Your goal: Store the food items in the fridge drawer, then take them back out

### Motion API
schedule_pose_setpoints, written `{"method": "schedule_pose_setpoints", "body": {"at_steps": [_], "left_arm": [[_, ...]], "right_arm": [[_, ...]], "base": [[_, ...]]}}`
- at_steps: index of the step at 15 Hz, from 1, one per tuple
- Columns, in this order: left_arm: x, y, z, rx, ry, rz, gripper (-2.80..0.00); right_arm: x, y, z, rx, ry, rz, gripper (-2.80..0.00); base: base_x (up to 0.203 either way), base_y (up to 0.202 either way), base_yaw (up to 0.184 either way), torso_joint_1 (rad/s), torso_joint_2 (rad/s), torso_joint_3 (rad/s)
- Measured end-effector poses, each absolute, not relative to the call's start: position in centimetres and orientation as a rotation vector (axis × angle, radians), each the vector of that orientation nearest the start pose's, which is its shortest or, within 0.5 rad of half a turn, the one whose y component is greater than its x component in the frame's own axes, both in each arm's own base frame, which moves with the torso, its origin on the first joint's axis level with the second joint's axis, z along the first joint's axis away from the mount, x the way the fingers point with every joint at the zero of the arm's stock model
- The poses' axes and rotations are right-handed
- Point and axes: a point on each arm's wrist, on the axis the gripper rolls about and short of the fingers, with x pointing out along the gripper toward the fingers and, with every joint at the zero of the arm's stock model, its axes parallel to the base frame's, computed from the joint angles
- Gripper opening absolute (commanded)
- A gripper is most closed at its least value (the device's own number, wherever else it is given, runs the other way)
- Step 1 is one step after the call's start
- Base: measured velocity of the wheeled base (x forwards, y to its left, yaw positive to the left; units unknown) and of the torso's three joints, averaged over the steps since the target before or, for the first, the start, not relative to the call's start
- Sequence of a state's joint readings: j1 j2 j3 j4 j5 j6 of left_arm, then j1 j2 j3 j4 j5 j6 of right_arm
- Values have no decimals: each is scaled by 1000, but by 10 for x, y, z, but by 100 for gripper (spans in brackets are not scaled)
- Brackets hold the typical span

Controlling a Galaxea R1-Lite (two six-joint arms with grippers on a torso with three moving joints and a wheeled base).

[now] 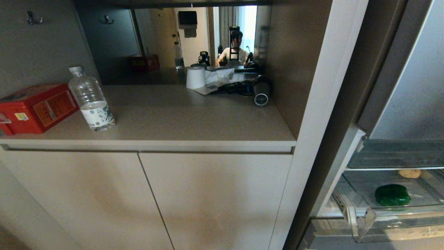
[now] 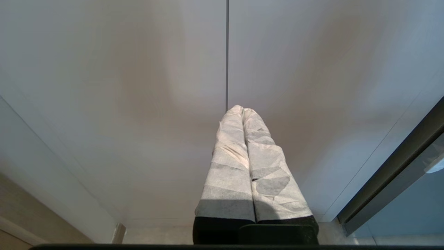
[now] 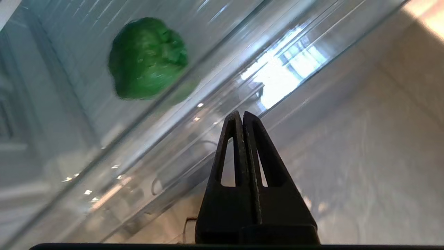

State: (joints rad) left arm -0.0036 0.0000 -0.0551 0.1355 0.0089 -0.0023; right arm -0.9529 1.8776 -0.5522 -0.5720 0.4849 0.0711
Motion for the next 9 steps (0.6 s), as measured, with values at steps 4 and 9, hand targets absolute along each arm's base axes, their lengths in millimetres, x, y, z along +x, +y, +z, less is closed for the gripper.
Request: {"method": "schedule_pose_setpoints", "body": {"at_steps": [4,9], "left_arm": [[-28,0,77,-2,80,6,-280],[-28,0,77,-2,80,5,-280]], "right_arm": [[210,-249,35,510,508,-424,-280],[251,-255,15,502,394,-346,-280]], "base": [[0,0,0,0,0,0],[0,0,0,0,0,0]]}}
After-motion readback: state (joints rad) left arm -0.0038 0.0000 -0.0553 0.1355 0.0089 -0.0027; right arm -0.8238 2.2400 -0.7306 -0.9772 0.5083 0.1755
